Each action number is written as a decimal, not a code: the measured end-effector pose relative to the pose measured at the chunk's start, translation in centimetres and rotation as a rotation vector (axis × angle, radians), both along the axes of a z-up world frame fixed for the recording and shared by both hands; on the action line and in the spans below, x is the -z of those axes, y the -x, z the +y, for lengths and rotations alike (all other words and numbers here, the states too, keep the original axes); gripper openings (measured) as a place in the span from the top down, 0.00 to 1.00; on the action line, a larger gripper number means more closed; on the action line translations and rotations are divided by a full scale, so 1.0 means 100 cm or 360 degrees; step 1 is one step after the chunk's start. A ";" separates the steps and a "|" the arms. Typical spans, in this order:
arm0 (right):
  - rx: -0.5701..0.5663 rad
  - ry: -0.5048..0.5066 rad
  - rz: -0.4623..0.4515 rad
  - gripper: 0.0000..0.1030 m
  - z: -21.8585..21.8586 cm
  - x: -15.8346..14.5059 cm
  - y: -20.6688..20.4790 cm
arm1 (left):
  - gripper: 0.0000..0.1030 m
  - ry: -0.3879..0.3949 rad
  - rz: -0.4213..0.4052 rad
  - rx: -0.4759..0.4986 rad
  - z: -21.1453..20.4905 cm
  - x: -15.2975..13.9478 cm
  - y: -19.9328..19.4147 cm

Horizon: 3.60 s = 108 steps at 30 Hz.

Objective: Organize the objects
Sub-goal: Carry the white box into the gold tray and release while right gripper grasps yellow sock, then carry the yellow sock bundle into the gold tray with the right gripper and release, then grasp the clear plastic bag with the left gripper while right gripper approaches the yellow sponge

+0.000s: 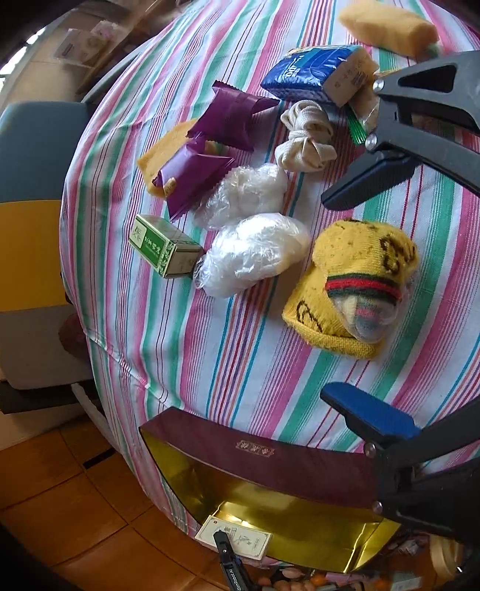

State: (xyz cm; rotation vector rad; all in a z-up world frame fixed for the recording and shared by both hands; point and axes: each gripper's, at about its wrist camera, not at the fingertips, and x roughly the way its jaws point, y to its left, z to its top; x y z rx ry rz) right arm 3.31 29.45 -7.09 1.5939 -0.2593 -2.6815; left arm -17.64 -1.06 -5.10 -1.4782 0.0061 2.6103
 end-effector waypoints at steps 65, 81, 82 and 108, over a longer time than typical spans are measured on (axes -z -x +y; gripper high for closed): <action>-0.0548 0.0117 0.0183 0.56 -0.235 -0.055 0.043 | 0.31 -0.0126 0.0218 -0.0307 -0.104 -0.026 -0.142; -0.0482 0.0575 0.0013 0.25 -0.317 -0.015 0.096 | 0.31 -0.0157 0.0194 -0.0297 -0.105 -0.017 -0.142; -0.0481 0.0563 0.0030 0.24 -0.312 -0.018 0.092 | 0.31 -0.0147 0.0207 -0.0291 -0.104 -0.019 -0.143; -0.0028 -0.0072 0.0485 0.00 -0.092 -0.089 -0.015 | 0.31 0.0024 0.0304 0.0151 0.004 -0.038 -0.169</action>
